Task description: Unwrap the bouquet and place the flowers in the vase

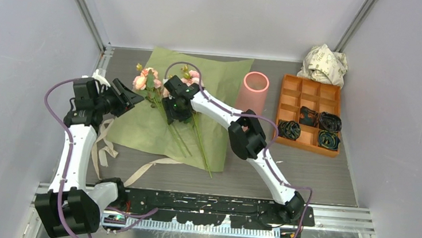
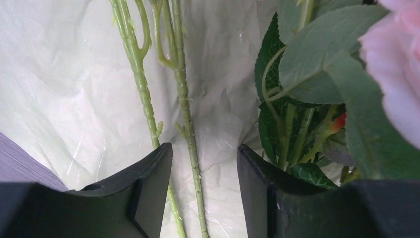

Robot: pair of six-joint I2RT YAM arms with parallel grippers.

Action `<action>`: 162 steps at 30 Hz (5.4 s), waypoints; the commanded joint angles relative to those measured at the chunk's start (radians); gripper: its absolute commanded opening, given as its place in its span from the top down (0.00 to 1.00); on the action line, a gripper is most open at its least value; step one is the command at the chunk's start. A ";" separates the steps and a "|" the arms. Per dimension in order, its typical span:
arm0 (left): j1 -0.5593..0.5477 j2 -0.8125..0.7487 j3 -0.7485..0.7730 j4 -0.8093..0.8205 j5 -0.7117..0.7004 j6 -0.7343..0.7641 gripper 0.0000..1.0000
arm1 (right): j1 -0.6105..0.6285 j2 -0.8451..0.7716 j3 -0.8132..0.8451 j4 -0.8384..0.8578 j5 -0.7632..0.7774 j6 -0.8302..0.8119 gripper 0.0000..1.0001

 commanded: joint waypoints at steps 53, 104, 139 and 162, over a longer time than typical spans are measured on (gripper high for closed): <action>-0.001 0.016 -0.019 0.056 0.025 0.012 0.44 | 0.074 -0.018 0.020 0.026 0.150 -0.005 0.99; -0.363 0.504 0.075 -0.008 -0.300 -0.107 0.57 | -0.025 -0.959 -0.777 0.150 0.302 0.014 0.23; -0.402 0.413 0.152 -0.051 -0.403 -0.061 0.94 | -0.067 -1.005 -0.883 0.223 0.209 0.053 0.30; -0.426 0.160 0.607 0.124 -0.306 0.100 0.96 | -0.072 -1.208 -0.999 0.290 0.275 0.068 0.26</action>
